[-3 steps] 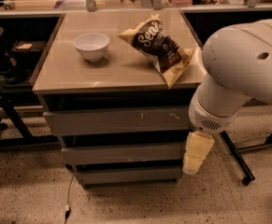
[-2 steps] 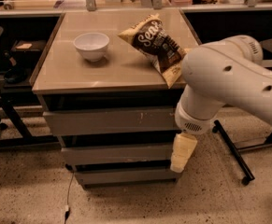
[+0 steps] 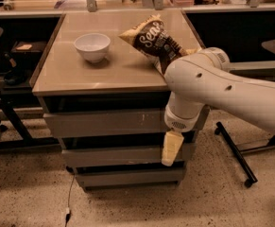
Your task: Open top drawer
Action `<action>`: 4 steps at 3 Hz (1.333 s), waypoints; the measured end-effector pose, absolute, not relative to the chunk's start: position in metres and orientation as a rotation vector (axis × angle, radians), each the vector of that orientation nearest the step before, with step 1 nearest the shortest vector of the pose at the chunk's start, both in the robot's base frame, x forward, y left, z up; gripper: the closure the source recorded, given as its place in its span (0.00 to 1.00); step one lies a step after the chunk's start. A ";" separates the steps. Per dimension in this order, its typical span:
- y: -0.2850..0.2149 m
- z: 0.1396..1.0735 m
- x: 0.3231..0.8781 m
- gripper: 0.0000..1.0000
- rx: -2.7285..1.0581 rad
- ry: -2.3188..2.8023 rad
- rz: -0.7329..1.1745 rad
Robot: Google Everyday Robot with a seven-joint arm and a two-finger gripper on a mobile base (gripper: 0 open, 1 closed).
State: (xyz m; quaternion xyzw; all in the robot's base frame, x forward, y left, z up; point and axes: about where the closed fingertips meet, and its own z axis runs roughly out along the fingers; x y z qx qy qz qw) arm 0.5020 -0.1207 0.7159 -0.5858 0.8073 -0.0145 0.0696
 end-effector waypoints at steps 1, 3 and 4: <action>-0.121 0.703 0.525 0.00 -1.768 2.431 -0.074; -0.124 0.684 0.577 0.00 -1.765 2.429 -0.143; -0.122 0.674 0.582 0.00 -1.763 2.428 -0.133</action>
Offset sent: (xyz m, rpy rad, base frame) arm 0.0713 -0.0081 -0.0297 -0.0490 -0.0319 -0.0216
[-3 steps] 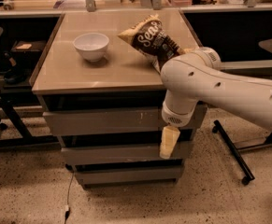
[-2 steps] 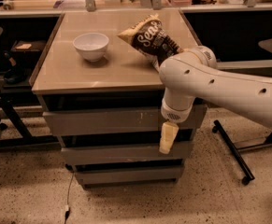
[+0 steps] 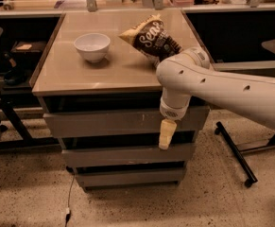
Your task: Open top drawer
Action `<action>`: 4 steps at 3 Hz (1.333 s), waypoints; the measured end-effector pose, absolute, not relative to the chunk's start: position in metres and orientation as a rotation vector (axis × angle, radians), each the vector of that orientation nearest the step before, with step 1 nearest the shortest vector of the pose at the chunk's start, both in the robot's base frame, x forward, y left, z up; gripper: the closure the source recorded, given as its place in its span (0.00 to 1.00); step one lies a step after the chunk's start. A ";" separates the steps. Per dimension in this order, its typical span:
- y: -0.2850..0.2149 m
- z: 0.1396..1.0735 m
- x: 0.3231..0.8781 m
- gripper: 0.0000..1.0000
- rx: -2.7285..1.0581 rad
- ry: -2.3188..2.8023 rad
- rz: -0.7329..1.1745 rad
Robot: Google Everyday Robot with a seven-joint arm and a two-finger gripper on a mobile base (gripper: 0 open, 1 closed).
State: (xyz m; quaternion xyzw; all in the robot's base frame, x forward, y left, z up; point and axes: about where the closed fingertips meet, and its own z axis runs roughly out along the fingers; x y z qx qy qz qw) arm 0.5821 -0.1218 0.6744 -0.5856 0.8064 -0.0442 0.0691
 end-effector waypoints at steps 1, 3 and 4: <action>-0.119 0.659 0.583 0.00 -1.759 2.426 -0.116; -0.115 0.628 0.572 0.00 -1.812 2.418 -0.067; -0.115 0.630 0.572 0.00 -1.814 2.418 -0.065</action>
Offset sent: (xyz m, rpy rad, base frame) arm 0.0020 0.0081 -0.0494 0.0312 0.0185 0.0205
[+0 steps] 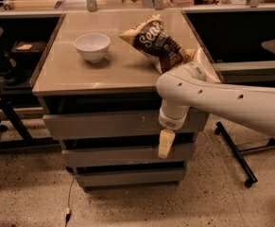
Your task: Open top drawer
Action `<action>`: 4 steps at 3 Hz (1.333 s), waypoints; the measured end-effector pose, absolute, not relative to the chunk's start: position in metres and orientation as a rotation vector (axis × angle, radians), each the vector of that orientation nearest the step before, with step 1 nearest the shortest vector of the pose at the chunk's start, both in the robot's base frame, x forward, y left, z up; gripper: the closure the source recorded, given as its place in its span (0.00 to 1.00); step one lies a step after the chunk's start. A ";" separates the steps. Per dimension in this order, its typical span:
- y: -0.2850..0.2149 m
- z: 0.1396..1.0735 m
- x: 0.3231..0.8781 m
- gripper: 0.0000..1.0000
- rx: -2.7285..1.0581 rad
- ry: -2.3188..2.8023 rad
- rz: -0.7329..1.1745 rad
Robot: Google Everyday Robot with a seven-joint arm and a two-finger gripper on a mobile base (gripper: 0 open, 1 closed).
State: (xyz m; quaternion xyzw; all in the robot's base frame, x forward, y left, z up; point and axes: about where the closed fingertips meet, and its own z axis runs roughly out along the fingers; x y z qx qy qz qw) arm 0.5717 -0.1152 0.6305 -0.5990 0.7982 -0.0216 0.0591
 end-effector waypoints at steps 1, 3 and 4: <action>-0.118 0.637 0.561 0.00 -1.815 2.417 -0.034; -0.125 0.661 0.514 0.00 -1.815 2.408 0.099; -0.130 0.678 0.480 0.00 -1.808 2.395 0.187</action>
Offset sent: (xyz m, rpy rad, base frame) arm -0.1549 -0.0253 0.0863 0.2473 0.1642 0.0226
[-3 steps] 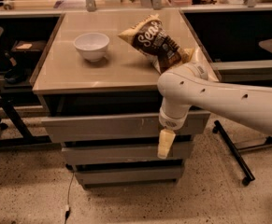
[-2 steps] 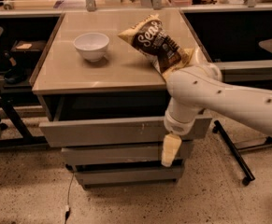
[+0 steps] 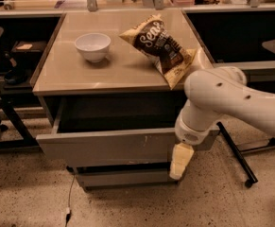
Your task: Open top drawer
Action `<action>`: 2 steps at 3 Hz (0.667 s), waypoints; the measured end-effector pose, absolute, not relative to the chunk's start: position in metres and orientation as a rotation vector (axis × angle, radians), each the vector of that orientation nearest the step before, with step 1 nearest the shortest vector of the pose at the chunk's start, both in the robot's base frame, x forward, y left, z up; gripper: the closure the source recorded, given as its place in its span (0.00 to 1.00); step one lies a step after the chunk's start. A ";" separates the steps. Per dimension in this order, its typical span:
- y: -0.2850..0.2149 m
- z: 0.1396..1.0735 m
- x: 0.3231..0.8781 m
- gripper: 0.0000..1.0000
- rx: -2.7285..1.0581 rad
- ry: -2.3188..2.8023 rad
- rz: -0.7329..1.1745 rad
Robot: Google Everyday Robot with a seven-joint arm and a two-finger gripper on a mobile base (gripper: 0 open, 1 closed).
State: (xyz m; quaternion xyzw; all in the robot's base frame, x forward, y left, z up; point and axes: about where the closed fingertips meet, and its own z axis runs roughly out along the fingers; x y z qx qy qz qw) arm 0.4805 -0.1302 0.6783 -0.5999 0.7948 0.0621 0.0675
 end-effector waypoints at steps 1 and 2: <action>-0.134 0.700 0.444 0.00 -1.807 2.362 0.271; -0.135 0.702 0.442 0.00 -1.800 2.359 0.282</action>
Offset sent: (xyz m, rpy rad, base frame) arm -0.0303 -0.0032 0.0185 0.0481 0.0143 0.0129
